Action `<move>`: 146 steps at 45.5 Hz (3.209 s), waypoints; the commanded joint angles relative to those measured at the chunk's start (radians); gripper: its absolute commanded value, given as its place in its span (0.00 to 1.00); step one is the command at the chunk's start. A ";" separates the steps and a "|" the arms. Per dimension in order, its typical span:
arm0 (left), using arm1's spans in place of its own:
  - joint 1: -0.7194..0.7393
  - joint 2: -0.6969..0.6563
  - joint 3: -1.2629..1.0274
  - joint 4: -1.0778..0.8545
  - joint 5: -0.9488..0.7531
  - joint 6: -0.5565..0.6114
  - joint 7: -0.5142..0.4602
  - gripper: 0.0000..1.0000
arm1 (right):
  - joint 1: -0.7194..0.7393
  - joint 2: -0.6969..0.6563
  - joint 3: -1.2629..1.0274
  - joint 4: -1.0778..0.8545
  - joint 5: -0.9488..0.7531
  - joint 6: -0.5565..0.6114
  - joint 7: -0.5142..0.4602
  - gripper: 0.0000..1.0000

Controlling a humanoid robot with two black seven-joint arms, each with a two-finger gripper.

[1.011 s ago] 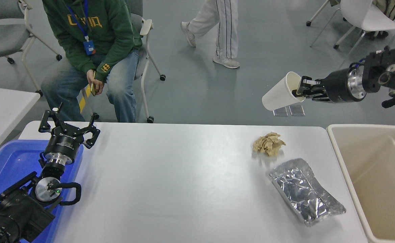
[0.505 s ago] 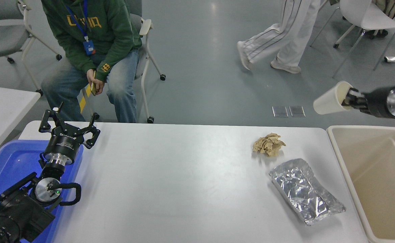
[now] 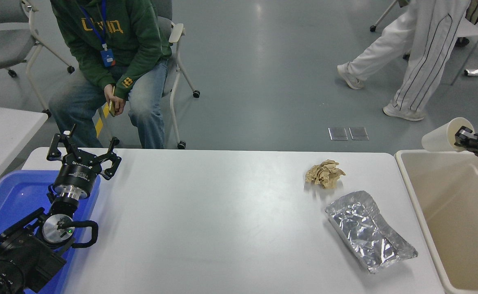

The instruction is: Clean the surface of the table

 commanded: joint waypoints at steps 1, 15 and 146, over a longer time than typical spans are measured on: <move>0.000 0.000 0.000 0.000 0.000 0.001 0.000 1.00 | -0.104 0.051 0.028 -0.078 0.000 -0.055 -0.005 0.00; 0.000 0.000 0.000 0.000 0.000 -0.001 0.000 1.00 | -0.176 0.088 0.080 -0.079 0.000 -0.162 -0.042 0.00; 0.000 0.000 0.000 0.000 -0.001 0.001 0.000 1.00 | -0.160 0.214 0.342 -0.069 0.257 -0.423 -0.191 1.00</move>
